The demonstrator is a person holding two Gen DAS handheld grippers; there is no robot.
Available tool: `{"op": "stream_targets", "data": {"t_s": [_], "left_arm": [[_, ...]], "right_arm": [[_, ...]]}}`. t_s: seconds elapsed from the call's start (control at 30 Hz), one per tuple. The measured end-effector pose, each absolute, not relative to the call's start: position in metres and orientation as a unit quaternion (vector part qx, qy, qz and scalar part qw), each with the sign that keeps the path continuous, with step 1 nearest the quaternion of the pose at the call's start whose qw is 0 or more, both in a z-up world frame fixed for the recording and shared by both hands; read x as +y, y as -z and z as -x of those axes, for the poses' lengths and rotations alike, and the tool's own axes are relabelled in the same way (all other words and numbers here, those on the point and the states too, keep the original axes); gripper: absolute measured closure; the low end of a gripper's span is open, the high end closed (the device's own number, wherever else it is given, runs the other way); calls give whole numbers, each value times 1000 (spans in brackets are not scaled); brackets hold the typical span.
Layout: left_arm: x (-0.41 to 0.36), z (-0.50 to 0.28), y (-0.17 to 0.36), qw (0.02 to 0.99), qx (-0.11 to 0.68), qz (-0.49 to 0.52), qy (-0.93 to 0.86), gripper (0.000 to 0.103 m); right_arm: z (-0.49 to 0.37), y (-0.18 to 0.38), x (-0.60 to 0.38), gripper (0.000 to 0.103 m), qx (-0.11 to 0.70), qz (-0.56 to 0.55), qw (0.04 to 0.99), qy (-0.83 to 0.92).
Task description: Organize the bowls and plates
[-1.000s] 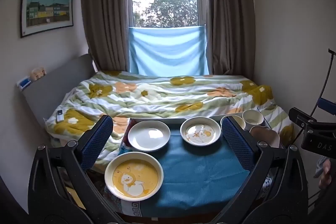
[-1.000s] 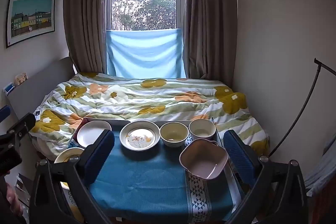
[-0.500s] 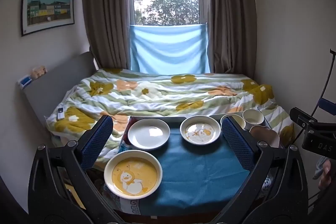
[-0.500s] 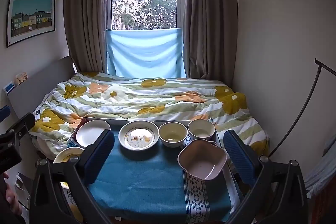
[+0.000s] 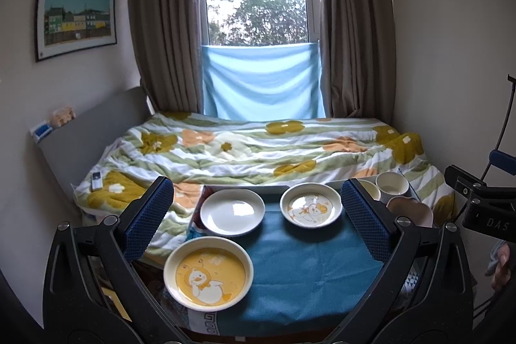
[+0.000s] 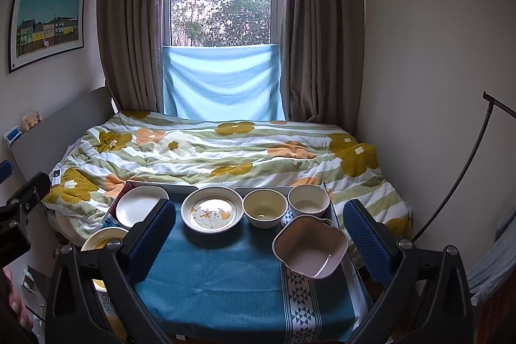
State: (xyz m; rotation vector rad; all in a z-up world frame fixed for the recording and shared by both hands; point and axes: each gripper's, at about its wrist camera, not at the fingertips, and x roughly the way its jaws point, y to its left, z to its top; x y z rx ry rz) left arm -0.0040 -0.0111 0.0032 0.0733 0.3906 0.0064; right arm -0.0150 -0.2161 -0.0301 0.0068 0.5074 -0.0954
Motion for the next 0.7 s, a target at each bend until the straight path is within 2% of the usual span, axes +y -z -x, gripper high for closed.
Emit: {"op": "stream_targets", "data": {"t_s": [0.7], "left_arm": [[-7,3,-3,982,186,-35,-7,0]], "right_arm": [[16,29,-208,0,234,5,971,49]]}}
